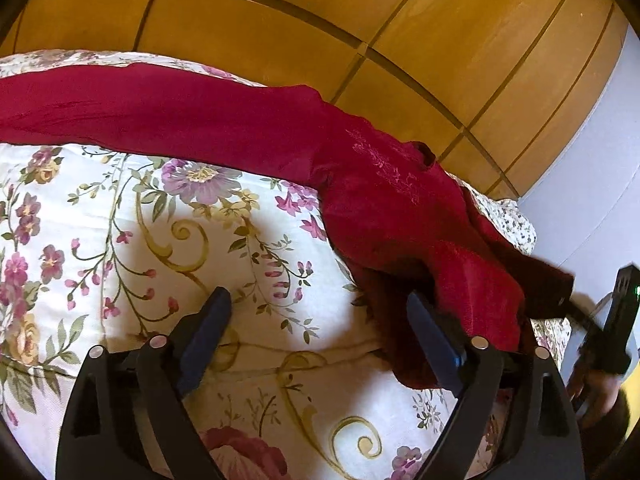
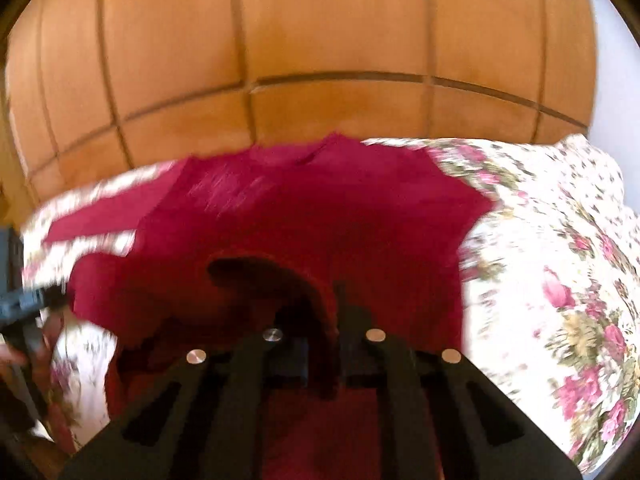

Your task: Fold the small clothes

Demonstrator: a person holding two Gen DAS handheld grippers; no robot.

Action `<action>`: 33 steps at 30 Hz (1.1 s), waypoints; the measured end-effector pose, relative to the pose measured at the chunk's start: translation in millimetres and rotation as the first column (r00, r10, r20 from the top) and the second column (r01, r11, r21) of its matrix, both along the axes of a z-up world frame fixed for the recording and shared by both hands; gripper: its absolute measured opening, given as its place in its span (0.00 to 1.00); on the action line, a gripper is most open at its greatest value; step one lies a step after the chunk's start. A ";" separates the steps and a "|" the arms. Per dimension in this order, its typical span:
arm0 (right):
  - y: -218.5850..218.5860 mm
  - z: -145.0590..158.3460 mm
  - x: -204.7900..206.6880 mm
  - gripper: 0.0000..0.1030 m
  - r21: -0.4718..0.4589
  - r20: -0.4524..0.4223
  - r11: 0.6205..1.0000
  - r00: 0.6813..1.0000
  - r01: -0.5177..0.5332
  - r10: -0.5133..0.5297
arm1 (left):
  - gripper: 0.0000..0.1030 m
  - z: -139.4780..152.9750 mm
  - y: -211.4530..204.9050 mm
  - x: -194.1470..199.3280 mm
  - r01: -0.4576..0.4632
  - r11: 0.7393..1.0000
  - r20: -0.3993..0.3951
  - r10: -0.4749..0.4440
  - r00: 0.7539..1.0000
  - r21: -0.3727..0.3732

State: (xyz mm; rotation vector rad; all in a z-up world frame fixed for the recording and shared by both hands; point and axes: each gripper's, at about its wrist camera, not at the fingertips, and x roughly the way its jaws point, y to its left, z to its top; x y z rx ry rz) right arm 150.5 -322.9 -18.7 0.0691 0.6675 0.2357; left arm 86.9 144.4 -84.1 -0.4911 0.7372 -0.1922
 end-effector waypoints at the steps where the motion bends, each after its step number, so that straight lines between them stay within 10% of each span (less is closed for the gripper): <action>1: -17.0 5.8 5.3 0.08 0.022 -0.001 0.999 1.000 0.031 -0.031 | 0.87 -0.2 -0.7 0.6 0.002 1.000 -0.001 -0.002 1.000 0.004; 8: -171.1 25.8 50.1 0.08 0.090 -0.012 0.921 0.926 0.378 -0.378 | 0.91 -2.5 -3.5 3.1 0.013 1.000 0.001 -0.013 1.000 0.011; 13: -283.1 7.8 70.3 0.10 0.091 -0.049 0.727 0.732 0.681 -0.680 | 0.94 -3.6 -6.4 5.1 0.023 0.999 0.000 -0.023 1.000 0.024; 14: -294.5 3.0 71.8 0.18 0.090 -0.065 0.690 0.696 0.718 -0.715 | 0.94 -4.0 -6.6 5.7 0.026 0.999 0.000 -0.026 1.000 0.025; 17: -322.7 -24.1 63.3 0.84 0.104 -0.137 0.569 0.578 0.816 -0.804 | 0.96 -5.1 -6.5 6.6 0.033 0.999 0.002 -0.033 0.999 0.023; 18: -322.5 -32.8 54.8 0.84 0.137 -0.151 0.556 0.572 0.820 -0.806 | 0.96 -5.3 -6.4 6.6 0.033 0.999 0.002 -0.033 0.999 0.024; 26: -236.2 -72.1 10.0 0.82 0.215 -0.204 0.691 0.724 0.690 -0.659 | 0.96 -5.9 -7.9 7.2 0.033 0.999 0.004 -0.033 0.999 0.026; 30: -169.6 -64.9 -21.0 0.70 0.273 -0.154 0.813 0.858 0.514 -0.490 | 0.96 -5.3 -7.6 6.9 0.032 0.999 0.003 -0.032 0.999 0.022; 33: -140.9 -62.4 -24.9 0.53 0.348 -0.199 0.833 0.902 0.430 -0.383 | 0.96 -1.3 -6.2 4.5 0.022 1.000 0.004 -0.022 1.000 0.013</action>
